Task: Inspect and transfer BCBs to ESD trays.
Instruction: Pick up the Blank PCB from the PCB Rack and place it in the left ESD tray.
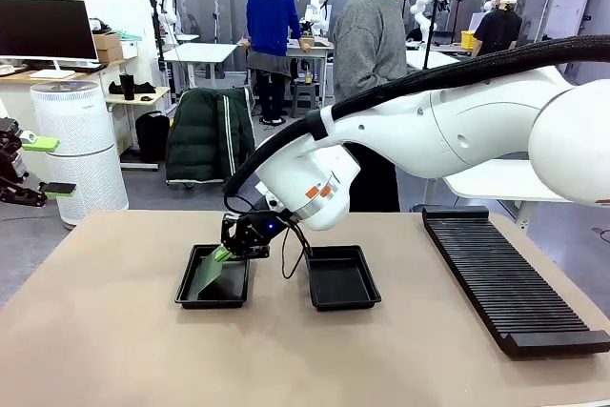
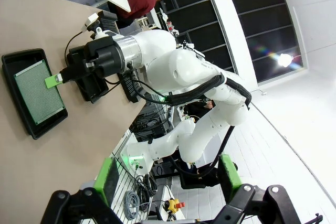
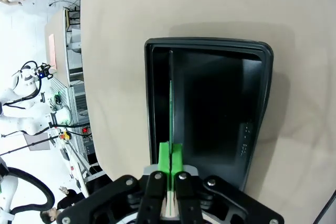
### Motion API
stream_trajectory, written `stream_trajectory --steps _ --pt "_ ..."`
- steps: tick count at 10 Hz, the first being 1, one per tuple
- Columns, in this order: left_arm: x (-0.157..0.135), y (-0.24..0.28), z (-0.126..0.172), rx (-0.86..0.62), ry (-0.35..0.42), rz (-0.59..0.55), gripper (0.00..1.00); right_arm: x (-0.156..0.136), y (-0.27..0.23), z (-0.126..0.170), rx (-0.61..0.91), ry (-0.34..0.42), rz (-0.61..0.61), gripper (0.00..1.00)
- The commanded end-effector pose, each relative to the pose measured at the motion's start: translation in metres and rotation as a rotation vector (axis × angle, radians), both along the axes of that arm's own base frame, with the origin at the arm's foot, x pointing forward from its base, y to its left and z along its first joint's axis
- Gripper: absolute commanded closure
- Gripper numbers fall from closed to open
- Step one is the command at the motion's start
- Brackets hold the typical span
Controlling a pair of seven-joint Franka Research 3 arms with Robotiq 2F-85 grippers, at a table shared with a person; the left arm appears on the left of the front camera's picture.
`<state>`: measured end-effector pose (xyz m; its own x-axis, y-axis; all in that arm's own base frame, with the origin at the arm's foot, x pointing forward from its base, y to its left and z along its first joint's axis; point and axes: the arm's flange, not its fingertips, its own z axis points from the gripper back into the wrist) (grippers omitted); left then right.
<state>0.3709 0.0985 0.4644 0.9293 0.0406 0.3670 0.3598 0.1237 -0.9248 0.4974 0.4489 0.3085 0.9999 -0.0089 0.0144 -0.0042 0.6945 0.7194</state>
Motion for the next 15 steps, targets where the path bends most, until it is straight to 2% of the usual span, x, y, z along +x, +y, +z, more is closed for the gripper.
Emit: stream_trajectory --steps 1,12,13,15 --pt "-0.002 0.000 0.000 -0.010 -0.002 -0.001 0.00 0.001 -0.002 0.001 0.006 0.009 -0.015 0.98" --pt "-0.002 0.000 0.000 -0.010 -0.002 -0.001 0.00 0.001 0.010 -0.008 -0.048 0.017 -0.029 0.98" --pt "-0.002 0.000 0.000 -0.010 -0.002 -0.001 0.00 0.001 0.010 -0.007 -0.049 0.022 -0.031 0.94" --pt "-0.002 0.000 0.000 -0.010 -0.002 -0.001 0.00 0.000 0.010 -0.004 -0.071 0.032 -0.022 0.78"
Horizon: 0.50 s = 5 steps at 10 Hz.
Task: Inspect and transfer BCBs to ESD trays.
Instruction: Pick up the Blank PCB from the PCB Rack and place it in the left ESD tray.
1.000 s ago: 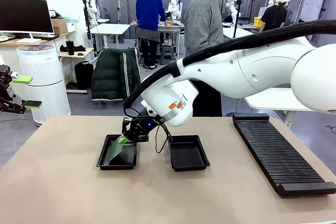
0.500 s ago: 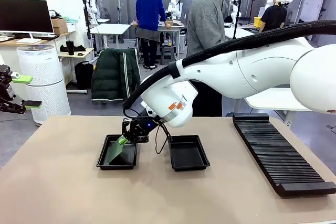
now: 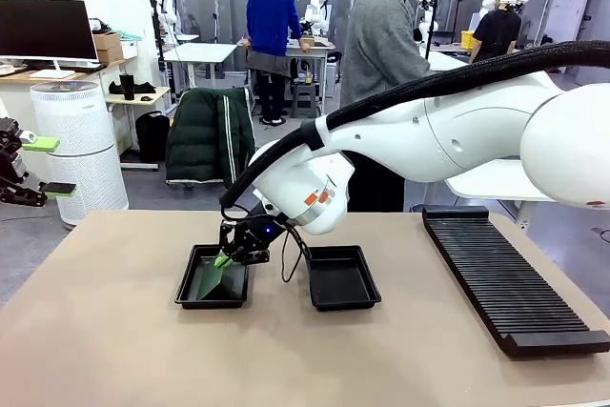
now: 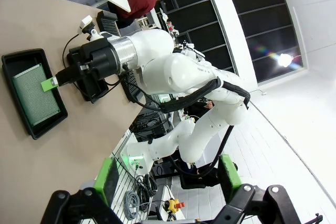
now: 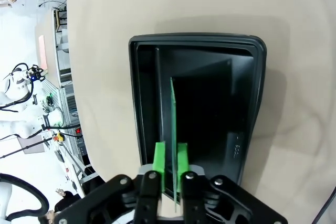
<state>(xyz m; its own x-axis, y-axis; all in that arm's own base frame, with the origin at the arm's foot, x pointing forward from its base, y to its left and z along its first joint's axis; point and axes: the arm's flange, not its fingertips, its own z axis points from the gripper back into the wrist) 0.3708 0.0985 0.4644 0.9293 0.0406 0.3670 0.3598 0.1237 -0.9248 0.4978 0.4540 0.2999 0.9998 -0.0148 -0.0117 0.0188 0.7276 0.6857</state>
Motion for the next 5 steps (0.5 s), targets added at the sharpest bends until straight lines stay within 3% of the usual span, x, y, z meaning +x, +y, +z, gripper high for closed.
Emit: stream_trajectory --steps 1,5 --pt "-0.002 0.000 0.000 -0.010 -0.002 -0.002 0.00 -0.001 0.006 0.008 -0.051 0.008 -0.005 0.67" --pt "-0.002 0.000 0.000 -0.010 -0.002 -0.002 0.00 0.006 0.019 0.030 -0.202 0.011 0.009 0.30"
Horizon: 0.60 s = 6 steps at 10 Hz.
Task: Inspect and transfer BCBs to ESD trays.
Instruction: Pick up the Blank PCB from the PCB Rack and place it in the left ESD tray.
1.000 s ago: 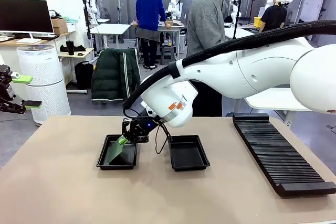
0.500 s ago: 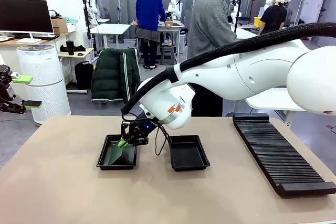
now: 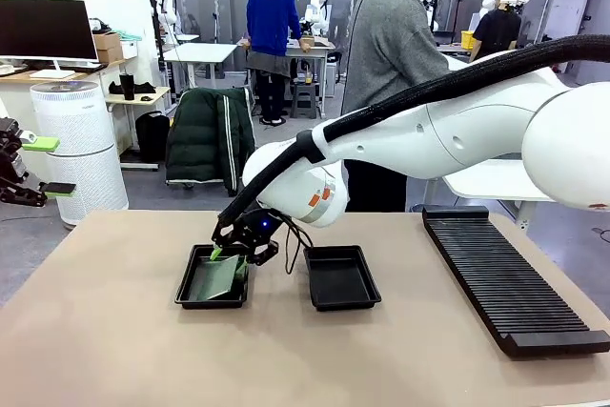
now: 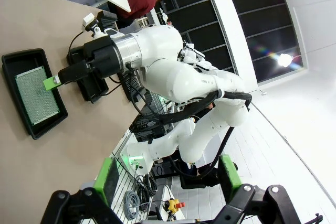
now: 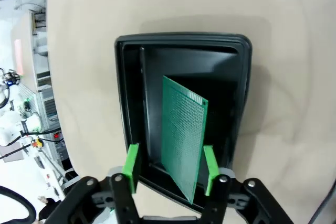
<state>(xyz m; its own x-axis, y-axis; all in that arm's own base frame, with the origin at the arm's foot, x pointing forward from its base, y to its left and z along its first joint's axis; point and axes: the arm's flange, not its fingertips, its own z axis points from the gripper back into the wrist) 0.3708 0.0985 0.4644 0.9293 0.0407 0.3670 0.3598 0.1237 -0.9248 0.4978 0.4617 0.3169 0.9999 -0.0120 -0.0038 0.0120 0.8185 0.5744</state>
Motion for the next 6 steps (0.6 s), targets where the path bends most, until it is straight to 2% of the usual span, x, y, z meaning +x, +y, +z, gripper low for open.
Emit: stream_trajectory --steps 1,2,4,6 --pt "-0.002 0.000 0.000 -0.010 -0.002 -0.002 0.00 0.008 0.016 0.017 -0.089 0.020 0.012 0.23" --pt "-0.002 0.000 0.000 -0.010 -0.002 -0.002 0.00 0.010 0.021 0.021 -0.126 0.028 0.027 0.12" --pt "-0.002 0.000 0.000 -0.010 -0.002 -0.002 0.00 0.011 0.030 0.031 -0.192 0.019 0.041 0.00" --pt "-0.002 0.000 0.000 -0.010 -0.002 -0.002 0.00 0.006 0.036 0.044 -0.252 0.014 0.042 0.00"
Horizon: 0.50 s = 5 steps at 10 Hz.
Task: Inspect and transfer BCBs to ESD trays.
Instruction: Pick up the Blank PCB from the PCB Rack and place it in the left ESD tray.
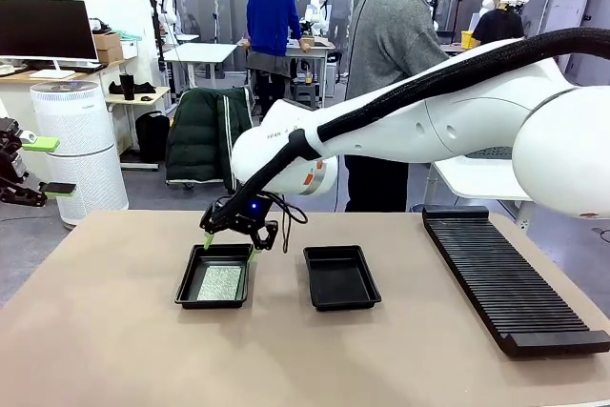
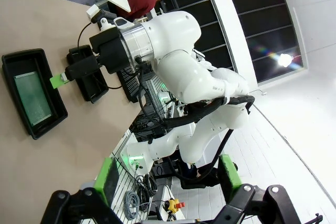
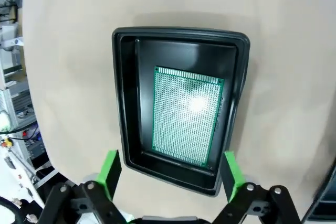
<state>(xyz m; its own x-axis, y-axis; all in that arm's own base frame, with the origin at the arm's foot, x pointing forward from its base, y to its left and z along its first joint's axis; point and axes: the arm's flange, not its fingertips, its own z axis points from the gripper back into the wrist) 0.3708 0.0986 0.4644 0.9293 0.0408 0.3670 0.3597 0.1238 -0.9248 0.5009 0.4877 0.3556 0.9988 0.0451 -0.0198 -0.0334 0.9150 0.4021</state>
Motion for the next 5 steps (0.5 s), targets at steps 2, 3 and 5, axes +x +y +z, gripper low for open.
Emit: stream_trajectory --steps 2,3,5 --pt "-0.002 0.000 0.000 -0.010 -0.002 -0.002 0.00 -0.002 0.010 0.015 -0.090 0.000 -0.020 0.00" --pt "-0.002 0.000 0.000 -0.010 -0.002 -0.002 0.00 -0.003 0.008 0.019 -0.097 0.003 -0.026 0.00" --pt "-0.002 0.000 0.000 -0.010 -0.002 -0.002 0.00 0.000 -0.002 0.022 -0.077 0.038 -0.021 0.00"
